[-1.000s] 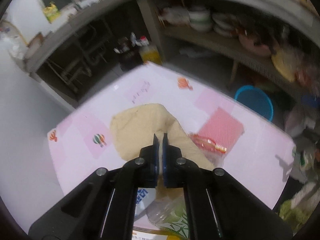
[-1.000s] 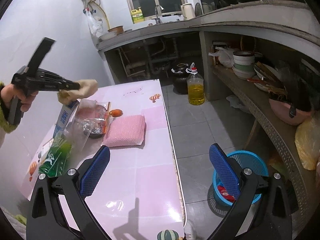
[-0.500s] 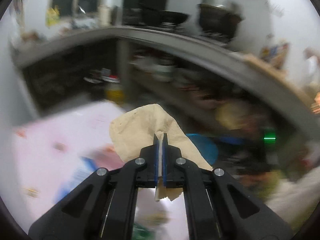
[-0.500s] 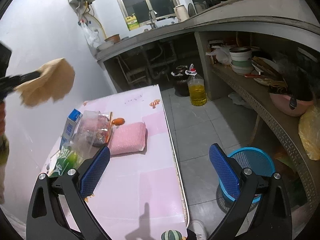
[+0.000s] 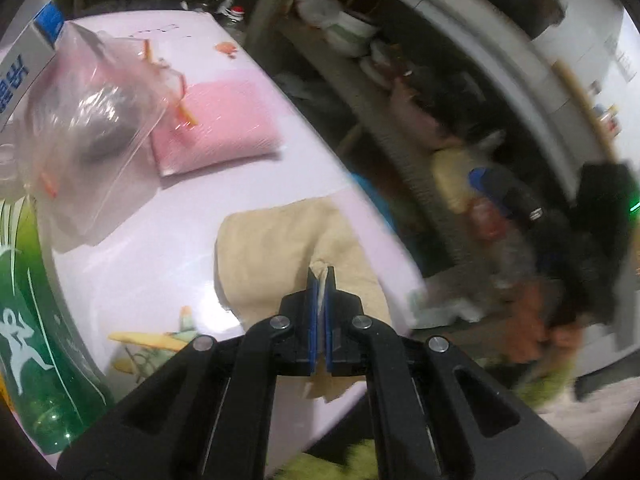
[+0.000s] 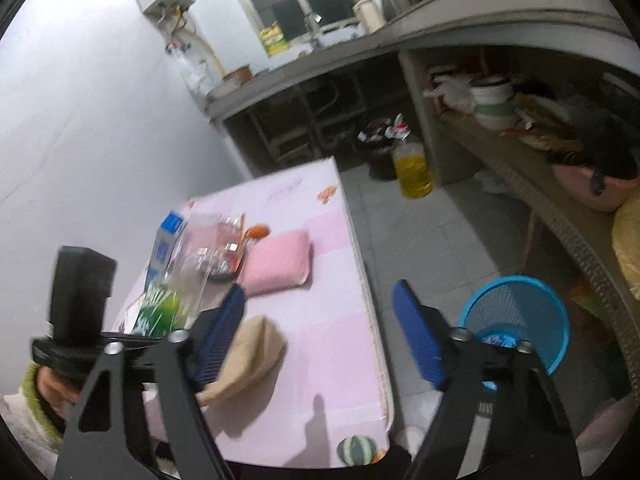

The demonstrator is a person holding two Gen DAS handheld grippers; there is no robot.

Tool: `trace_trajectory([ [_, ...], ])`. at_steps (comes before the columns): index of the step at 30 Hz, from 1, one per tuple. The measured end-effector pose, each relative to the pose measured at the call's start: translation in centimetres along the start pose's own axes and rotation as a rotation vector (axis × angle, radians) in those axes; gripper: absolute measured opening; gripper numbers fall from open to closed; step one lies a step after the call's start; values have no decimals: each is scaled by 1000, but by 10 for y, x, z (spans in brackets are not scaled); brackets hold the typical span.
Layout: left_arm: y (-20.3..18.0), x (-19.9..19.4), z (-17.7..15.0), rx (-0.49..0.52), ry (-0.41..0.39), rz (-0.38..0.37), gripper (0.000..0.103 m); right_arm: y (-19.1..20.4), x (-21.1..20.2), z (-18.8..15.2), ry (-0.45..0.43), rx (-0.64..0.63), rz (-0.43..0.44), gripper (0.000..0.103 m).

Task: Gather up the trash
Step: 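Lift the tan paper bag off the table with the left tool, then grasp the pink mesh sponge with the right tool while the left tool holds the tan bag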

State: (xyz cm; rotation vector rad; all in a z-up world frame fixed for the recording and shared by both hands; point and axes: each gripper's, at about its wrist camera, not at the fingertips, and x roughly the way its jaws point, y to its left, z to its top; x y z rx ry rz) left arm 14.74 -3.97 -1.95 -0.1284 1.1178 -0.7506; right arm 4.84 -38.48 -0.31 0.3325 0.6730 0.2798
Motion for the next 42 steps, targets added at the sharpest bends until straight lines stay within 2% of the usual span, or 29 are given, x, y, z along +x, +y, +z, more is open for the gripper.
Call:
trace_trajectory([
  [2, -2, 5, -3, 32, -16, 57, 2, 5, 9, -3, 31, -12, 25, 55],
  [6, -10, 10, -6, 117, -36, 170, 2, 20, 32, -10, 105, -50, 49, 44],
  [7, -11, 9, -7, 134, -40, 196, 6, 24, 39, -10, 125, -58, 51, 43],
  [9, -13, 10, -9, 177, -44, 251, 22, 27, 44, -9, 137, -63, 55, 43],
  [10, -13, 11, -11, 188, -46, 271, 36, 28, 47, -6, 139, -67, 58, 43],
  [11, -14, 11, -12, 200, -50, 293, 43, 28, 49, -3, 139, -72, 60, 43],
  [12, -15, 11, -13, 210, -50, 308, 43, 28, 51, 1, 137, -80, 63, 43],
  [14, -14, 13, -16, 218, -32, 327, 43, 30, 58, 12, 140, -122, 67, 48],
  [15, -13, 13, -17, 218, -25, 332, 43, 31, 64, 20, 150, -165, 78, 53],
  [16, -13, 15, -18, 219, -15, 334, 43, 32, 69, 26, 156, -200, 92, 67],
  [18, -12, 18, -20, 221, -1, 334, 43, 35, 79, 39, 161, -280, 107, 76],
  [19, -12, 20, -21, 216, 5, 329, 38, 36, 87, 48, 172, -320, 119, 82],
  [20, -10, 21, -23, 211, 11, 320, 30, 37, 96, 57, 175, -348, 116, 83],
  [22, -9, 21, -25, 196, 11, 304, 25, 37, 115, 74, 192, -362, 123, 84],
  [25, -8, 21, -29, 186, 6, 295, 14, 35, 148, 97, 221, -305, 136, 84],
  [27, -6, 18, -31, 174, 3, 290, 12, 35, 172, 106, 260, -262, 125, 80],
  [28, -6, 18, -32, 170, 1, 290, 11, 37, 188, 109, 291, -245, 111, 68],
  [32, -4, 16, -33, 160, -1, 290, 9, 38, 233, 107, 396, -188, 55, 47],
  [36, -3, 11, -36, 154, -2, 287, 8, 33, 243, 95, 470, -176, 33, 39],
  [42, 2, 5, -38, 144, -3, 272, 8, 18, 209, 68, 514, -213, -21, 39],
])
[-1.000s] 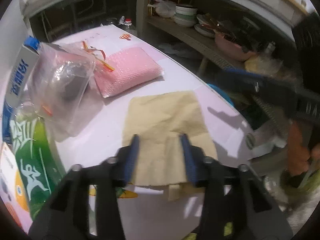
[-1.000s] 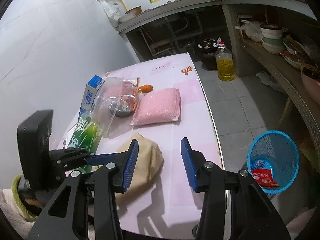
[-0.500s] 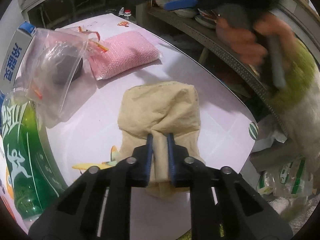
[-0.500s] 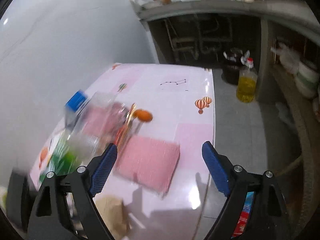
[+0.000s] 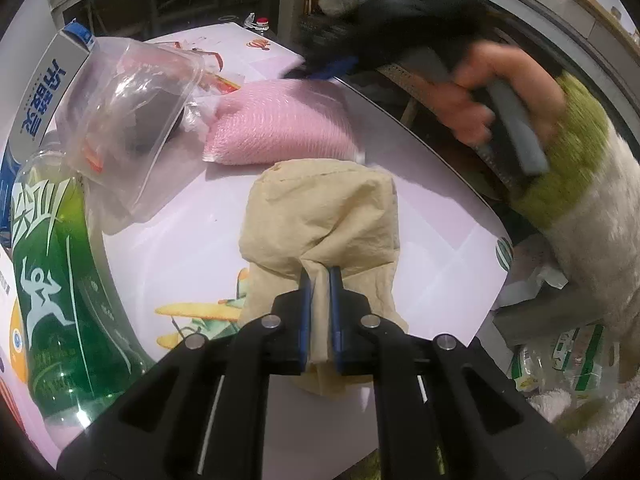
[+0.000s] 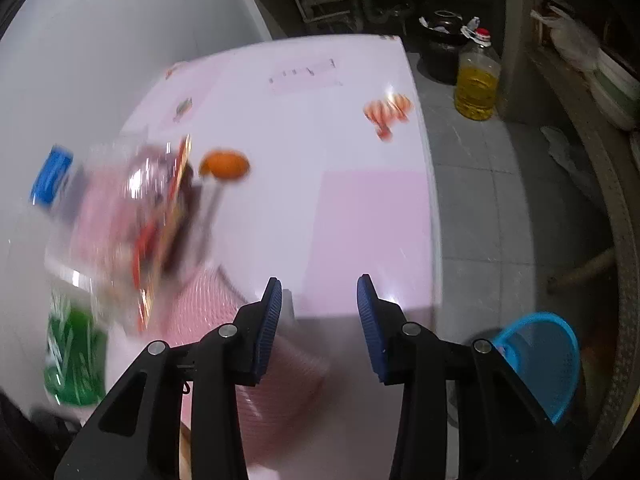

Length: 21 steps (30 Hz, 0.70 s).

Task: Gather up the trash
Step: 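Grasp the pink mesh sponge with the right tool while the left tool holds the tan bag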

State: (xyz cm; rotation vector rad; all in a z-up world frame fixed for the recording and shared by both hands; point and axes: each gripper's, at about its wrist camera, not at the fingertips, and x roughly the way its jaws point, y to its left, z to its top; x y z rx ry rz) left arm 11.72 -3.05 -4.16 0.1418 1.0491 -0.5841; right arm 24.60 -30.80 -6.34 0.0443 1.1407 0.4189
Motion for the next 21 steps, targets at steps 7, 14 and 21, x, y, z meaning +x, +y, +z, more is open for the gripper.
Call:
trace_trajectory([
  [7, 6, -2, -2, -9, 5, -8, 8, -12, -38, -37, -45, -15, -8, 40],
  [14, 4, -4, -6, -16, 11, 11, 7, 19, -52, -34, -83, -117, 106, 91],
  [21, 4, -9, -11, -25, 13, 32, 7, 55, -22, -37, -6, -252, 51, 93],
])
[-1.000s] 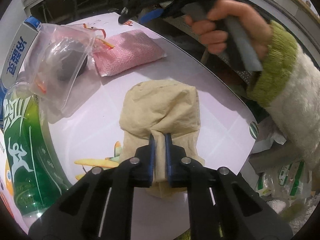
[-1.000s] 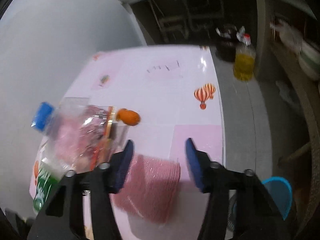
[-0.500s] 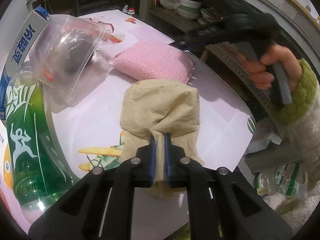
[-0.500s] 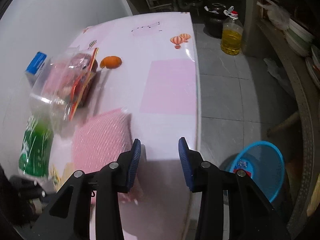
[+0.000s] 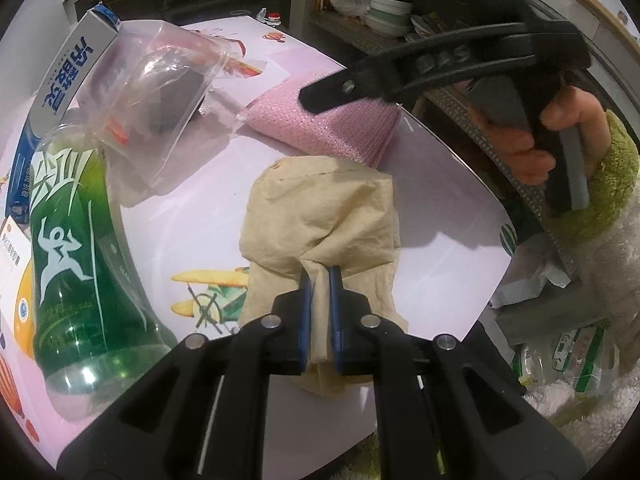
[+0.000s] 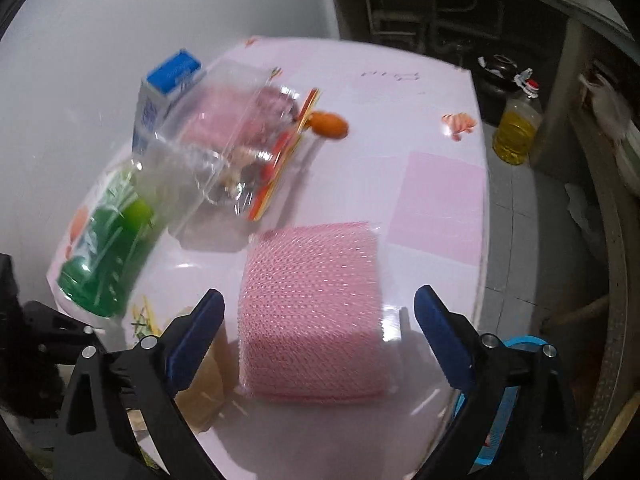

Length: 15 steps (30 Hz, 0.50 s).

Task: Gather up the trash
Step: 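Grasp the pink mesh sponge with the right tool while the left tool holds the tan bag, then carry the pink sponge and tan bag toward the blue wastebasket with both tools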

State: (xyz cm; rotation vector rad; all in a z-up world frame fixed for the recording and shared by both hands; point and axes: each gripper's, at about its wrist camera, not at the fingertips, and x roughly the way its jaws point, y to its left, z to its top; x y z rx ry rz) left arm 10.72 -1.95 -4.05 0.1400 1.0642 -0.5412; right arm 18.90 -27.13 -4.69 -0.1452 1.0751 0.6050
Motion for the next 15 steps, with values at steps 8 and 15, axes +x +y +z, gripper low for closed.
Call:
trace_trajectory([
  [8, -2, -2, -2, 11, -3, 13, 7, 2, 16, -4, 52, 9, -29, 93],
  [15, -7, -2, -4, 16, -6, 18, 7, -7, 13, -11, 37, 57, -46, 79],
])
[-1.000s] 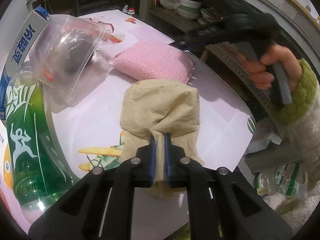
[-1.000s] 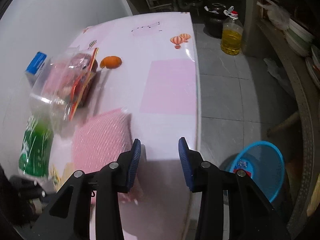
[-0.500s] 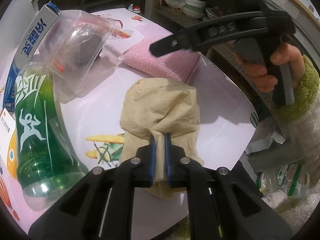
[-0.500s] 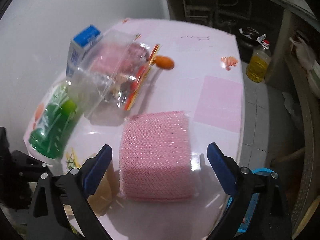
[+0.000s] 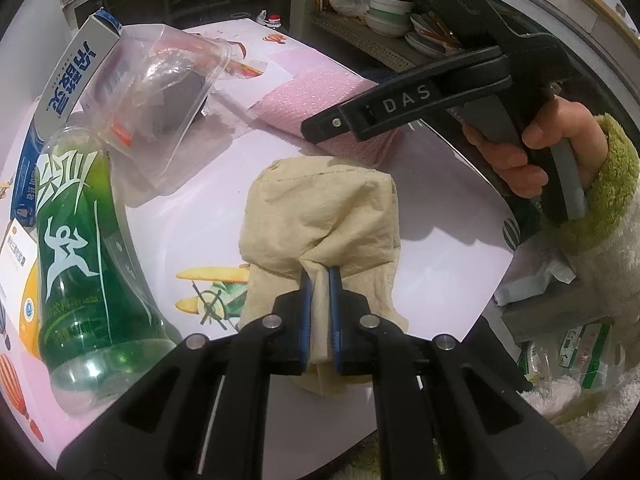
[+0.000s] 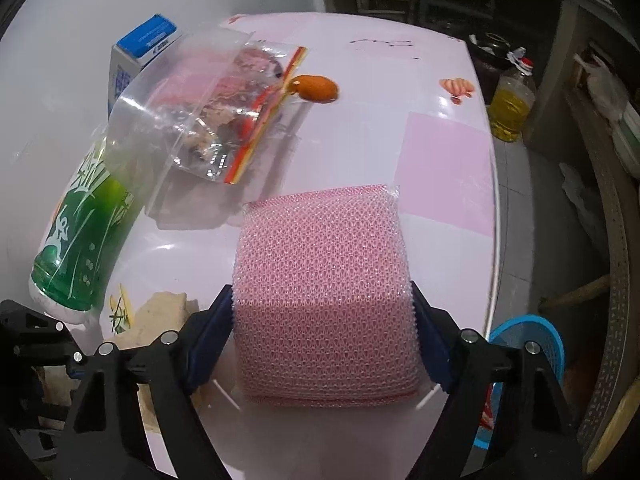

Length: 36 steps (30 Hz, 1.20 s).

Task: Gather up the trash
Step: 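Carry the pink sponge and tan bag toward the blue wastebasket with both tools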

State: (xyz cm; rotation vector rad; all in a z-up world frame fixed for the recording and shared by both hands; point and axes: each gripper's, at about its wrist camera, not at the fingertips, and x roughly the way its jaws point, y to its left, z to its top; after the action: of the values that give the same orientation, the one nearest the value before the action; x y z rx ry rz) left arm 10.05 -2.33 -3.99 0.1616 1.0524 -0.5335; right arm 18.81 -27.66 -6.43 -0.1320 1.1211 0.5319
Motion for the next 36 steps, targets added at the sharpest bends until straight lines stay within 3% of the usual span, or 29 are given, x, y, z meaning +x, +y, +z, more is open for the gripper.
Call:
trace_trajectory([
  [10, -7, -3, 10, 21, -36, -13, 4, -31, -36, -31, -111, 190, -14, 78],
  [22, -30, -5, 51, 80, -81, -44, 4, -102, -87, -111, -231, 564, -64, 77],
  [29, -64, 3, 82, 148, -102, -102, 4, -145, -104, -166, -279, 793, -63, 77],
  [36, -103, 24, 107, 188, -67, -201, 4, -172, -103, -219, -291, 975, -77, 77],
])
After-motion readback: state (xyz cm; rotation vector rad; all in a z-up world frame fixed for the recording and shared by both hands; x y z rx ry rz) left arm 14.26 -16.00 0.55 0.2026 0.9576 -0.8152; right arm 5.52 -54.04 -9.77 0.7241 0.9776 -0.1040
